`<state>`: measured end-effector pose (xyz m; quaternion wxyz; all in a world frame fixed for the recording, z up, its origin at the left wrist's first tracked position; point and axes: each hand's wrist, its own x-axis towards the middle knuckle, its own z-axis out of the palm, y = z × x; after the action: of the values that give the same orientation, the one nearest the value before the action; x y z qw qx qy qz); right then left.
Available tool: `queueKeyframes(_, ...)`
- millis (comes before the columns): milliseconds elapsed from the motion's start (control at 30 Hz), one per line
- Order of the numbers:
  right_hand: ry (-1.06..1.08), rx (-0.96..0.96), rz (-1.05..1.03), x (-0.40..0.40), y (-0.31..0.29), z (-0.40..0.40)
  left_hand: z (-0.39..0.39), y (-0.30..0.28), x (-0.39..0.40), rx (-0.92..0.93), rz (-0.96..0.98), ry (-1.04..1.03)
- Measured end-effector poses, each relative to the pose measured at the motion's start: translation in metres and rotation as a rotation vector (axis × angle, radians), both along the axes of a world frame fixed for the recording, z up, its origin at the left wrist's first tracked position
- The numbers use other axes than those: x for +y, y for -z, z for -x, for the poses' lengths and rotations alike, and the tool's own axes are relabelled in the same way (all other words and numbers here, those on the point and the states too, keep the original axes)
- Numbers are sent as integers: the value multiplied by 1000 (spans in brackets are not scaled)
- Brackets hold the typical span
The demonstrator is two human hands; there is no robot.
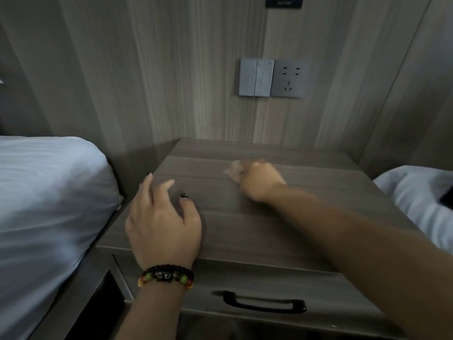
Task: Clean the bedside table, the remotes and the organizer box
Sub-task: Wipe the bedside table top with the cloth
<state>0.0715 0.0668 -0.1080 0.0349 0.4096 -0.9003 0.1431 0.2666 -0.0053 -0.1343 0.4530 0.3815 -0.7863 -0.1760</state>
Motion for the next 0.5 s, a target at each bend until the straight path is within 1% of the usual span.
queueKeyframes(100,-364,-74,124,22,-3,-62,-1,1,0,-20,11,18)
queueKeyframes(133,-434,-79,141,38,-2,-67,-1,1,-1,-29,21,21)
queueKeyframes(167,-441,-70,166,51,-3,-63,-1,2,-1,-41,33,23)
queueKeyframes(200,-399,-62,192,63,-6,-53,-1,2,-2,-52,43,23)
queueKeyframes(267,-190,-49,168,83,-10,-19,-1,4,-2,-62,56,26)
queueKeyframes(333,154,-47,67,95,-12,34,-1,5,-2,-59,79,31)
queueKeyframes(400,409,-20,-17,95,-10,92,0,6,-3,-68,95,28)
queueKeyframes(500,563,55,-129,72,-3,153,2,7,-5,-77,92,20)
